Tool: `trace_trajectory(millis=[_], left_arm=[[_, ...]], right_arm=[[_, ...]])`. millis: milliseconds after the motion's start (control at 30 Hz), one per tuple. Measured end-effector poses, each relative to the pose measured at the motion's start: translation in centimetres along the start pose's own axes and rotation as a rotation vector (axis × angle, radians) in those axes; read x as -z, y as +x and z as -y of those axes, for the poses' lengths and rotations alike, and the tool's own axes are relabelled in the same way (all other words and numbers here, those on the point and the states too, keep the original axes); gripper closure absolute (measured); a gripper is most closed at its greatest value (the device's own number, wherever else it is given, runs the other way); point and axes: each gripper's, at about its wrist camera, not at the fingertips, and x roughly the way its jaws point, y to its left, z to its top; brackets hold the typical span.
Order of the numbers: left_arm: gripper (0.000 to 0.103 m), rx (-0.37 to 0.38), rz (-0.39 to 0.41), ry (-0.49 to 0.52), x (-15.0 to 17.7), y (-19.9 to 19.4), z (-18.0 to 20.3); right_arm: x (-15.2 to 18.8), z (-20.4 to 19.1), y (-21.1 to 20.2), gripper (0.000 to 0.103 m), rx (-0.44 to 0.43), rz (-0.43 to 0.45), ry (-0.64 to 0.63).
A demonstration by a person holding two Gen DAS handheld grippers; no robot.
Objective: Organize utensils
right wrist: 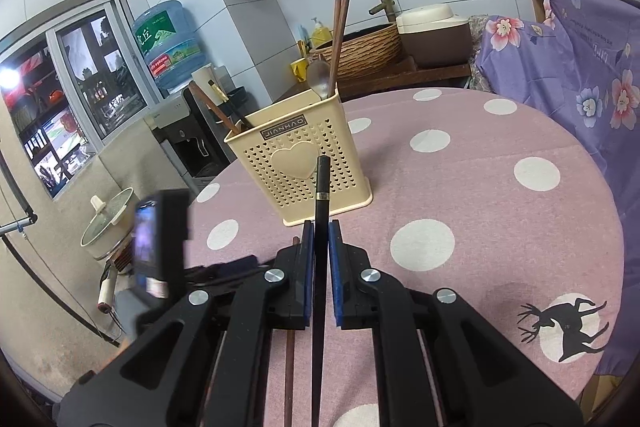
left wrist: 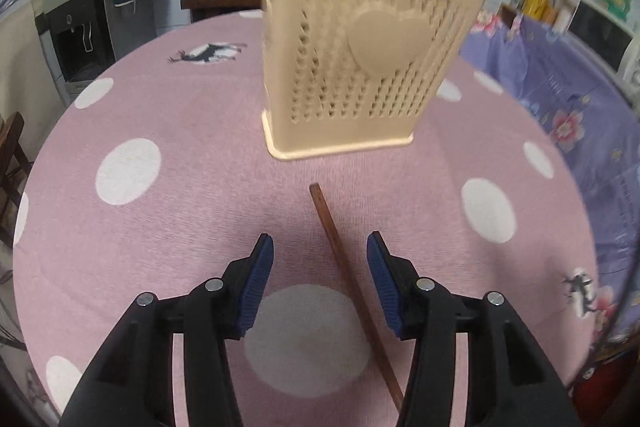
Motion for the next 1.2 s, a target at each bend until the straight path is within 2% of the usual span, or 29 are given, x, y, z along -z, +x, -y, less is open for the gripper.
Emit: trace_trajectory(millis=[33,200,467,633,800,967,1200], left_arm=[[0.062,-0.012,-0.008,0.005,0.0,0.4,0.2],[0.068,-0.073,-0.011,0.034,-0.2,1.4,0.9],[0.09,-0.124,-0.005,0.063,-1.2,2.1,1.5],[0.092,-0.12,-0.005,0.066,-1.4,2.3,1.8],[0.094,-0.087,-0.005,0.042,-1.7,2.2,1.8],[0.095,-0.034,0.042,0.03,-1.6,0.4,1.8],[0.095,0.124,0.195,-0.002,-1.8,-7.5,0.7]], right_arm=[[0.1,-0.1,0.0,0.095,0.001,0.001,-0.004],[0.1,0.1,0.0,0.095,-0.005,-0.004,-0.003],[0.2,0.5,0.6,0.095,-0.006,-0.017,0.018],[0.2,0.6,0.5,0.095,0.001,-0.017,0.027],[0.2,0.4,0.5,0.095,0.006,-0.015,0.023],[0.2,0.1,0.4,0.095,0.012,-0.011,0.02],[-0.1,0.0,-0.5,0.095,-0.022,0.008,0.018]])
